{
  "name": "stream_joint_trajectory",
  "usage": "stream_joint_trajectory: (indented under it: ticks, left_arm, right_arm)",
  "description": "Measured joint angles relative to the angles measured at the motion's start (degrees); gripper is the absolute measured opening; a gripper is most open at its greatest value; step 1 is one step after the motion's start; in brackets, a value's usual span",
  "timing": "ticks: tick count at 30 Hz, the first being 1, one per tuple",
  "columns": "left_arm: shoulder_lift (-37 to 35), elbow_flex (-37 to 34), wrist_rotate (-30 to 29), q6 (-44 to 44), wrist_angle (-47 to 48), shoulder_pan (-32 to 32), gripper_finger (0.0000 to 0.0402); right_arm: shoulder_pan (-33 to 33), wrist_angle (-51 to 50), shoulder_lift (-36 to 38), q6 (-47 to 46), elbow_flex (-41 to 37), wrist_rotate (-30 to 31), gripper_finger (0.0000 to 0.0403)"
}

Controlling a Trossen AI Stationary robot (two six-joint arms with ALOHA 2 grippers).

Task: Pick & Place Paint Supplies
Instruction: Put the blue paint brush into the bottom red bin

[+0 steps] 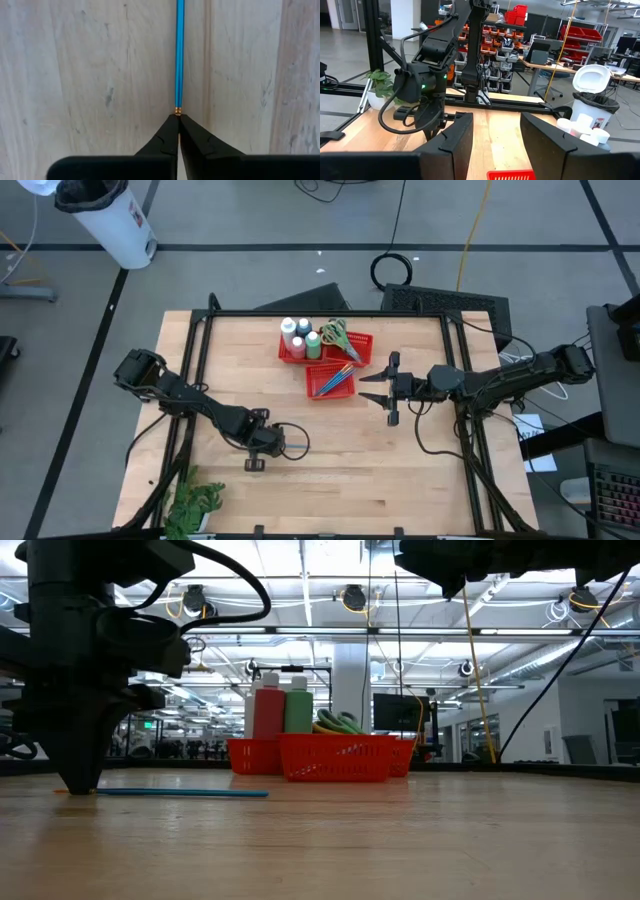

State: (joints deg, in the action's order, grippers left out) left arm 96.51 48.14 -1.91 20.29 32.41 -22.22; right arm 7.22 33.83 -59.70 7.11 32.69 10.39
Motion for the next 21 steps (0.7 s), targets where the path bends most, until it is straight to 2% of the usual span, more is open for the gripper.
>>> stream_joint_trajectory:
  ticks: [7, 11, 17, 21]
  left_arm:
    - [-2.2, 0.3, -0.6, 1.2, -3.7, 0.3, 0.0002]
    - [-6.6, 0.5, -1.7, 0.5, -7.4, 0.5, 0.0001]
    - [-13.3, 0.6, -6.3, -2.1, -16.2, 1.9, 0.0001]
    - [-15.3, 0.7, -8.8, -3.5, -23.8, 5.5, 0.0001]
  right_arm:
    - [0.0, 0.0, 0.0, 0.0, 0.0, 0.0, 0.0157]
    - [0.0, 0.2, 0.0, 0.0, 0.0, 0.0, 0.0157]
    - [0.0, 0.2, 0.0, 0.0, 0.0, 0.0, 0.0157]
    - [0.0, 0.2, 0.0, 0.0, 0.0, 0.0, 0.0157]
